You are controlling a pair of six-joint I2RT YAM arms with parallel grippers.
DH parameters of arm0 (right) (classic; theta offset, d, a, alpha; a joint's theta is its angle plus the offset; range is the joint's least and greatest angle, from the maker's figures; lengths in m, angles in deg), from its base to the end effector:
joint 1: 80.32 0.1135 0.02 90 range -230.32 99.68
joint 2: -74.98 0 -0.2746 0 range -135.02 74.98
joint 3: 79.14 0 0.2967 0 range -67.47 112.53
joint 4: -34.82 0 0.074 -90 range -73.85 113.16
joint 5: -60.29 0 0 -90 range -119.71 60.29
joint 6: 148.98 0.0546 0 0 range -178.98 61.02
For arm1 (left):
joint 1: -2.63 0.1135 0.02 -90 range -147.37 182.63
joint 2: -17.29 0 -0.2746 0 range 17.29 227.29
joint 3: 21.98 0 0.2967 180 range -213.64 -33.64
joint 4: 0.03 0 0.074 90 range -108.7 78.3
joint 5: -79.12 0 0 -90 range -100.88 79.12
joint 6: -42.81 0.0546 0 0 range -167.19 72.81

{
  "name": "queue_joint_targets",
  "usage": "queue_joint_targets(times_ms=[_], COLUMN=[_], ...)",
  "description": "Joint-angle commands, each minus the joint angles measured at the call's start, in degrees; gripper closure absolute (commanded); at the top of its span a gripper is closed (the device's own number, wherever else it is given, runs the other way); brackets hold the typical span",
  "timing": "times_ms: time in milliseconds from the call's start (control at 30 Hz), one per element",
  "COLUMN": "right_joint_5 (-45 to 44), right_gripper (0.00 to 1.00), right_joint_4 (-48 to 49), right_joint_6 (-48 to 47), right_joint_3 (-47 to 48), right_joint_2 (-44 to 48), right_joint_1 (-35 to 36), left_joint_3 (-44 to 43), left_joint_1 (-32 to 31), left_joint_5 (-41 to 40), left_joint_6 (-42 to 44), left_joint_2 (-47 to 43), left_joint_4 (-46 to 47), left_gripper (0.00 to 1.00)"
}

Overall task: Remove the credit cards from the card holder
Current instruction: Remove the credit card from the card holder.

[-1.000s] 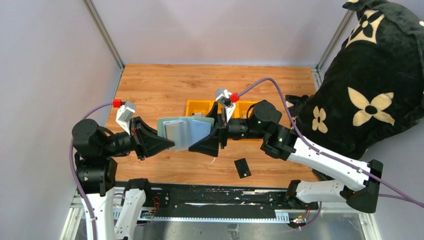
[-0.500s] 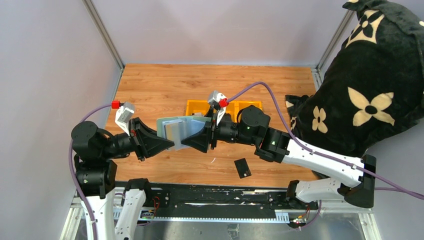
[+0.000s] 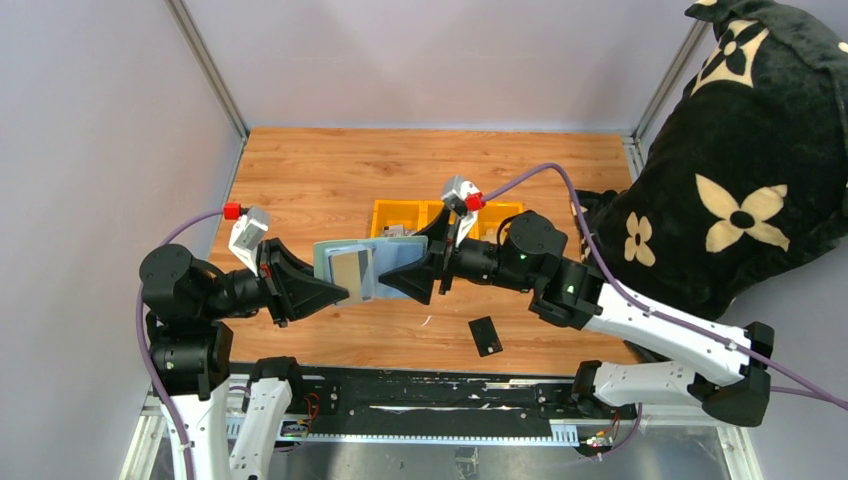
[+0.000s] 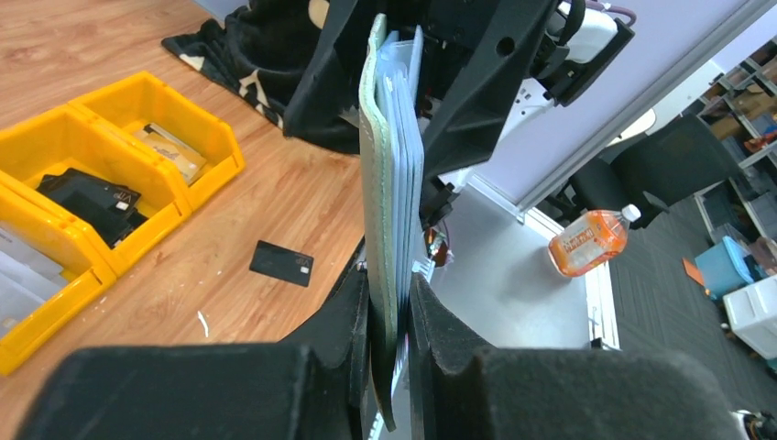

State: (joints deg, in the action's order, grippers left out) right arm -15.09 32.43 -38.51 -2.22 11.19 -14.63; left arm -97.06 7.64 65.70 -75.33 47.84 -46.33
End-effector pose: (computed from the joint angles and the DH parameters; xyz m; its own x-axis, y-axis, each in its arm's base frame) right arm 0.1160 0.2903 0.4509 -0.2722 0.2194 -0.9369 -0.9486 0.1021 0.2995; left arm 0.0860 -0.0458 0.4585 -0.4744 -0.1515 -0.8672 0.8217 0.2775 -0.4979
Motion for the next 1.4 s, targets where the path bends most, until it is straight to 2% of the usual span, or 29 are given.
queue_joint_targets(times_ms=[0,167,333,667,800,967,1133,1233,1367], right_joint_5=[-3.1,-4.9,-3.9,-3.6,1.4,11.4,10.3,7.6,5.8], right_gripper=[0.27,0.16,0.14,0.14,0.14,0.14,0.14,0.18,0.38], right_joint_4=[-1.7,-2.5,0.8,-2.2,2.7,13.7,14.2,14.5,14.8], right_joint_6=[-2.9,-4.9,-3.4,-7.3,-4.6,1.8,4.1,5.3,6.6], right_joint_3=[-2.2,-2.3,-1.2,4.4,1.2,-2.5,-2.5,-2.3,-1.6], right_joint_2=[5.7,10.1,7.8,0.9,0.8,0.6,-1.4,-2.8,-4.3], right_joint_1=[-1.6,-1.7,-1.6,-1.3,-1.3,-1.3,-0.6,-0.6,-0.6], left_joint_3=[-1.3,-0.7,-0.5,-1.2,-1.4,-1.4,-1.3,-1.3,-1.7], left_joint_1=[-0.3,-0.3,-0.3,-0.3,-0.3,-0.3,-0.3,-0.3,-0.2], left_joint_5=[-0.3,-4.9,-7.3,-1.5,0.0,-1.0,-1.6,-0.5,1.4], left_joint_6=[0.3,2.1,2.8,1.3,1.1,1.2,1.2,0.8,0.2], left_joint_2=[-0.7,-0.8,-1.0,-1.5,-1.4,-1.0,-1.3,-1.6,-1.9], left_joint_4=[0.7,0.1,0.4,0.0,-0.1,-0.1,-0.2,-0.1,-0.2], left_gripper=[1.00,1.00,1.00,1.00,1.00,1.00,1.00,1.00,1.00])
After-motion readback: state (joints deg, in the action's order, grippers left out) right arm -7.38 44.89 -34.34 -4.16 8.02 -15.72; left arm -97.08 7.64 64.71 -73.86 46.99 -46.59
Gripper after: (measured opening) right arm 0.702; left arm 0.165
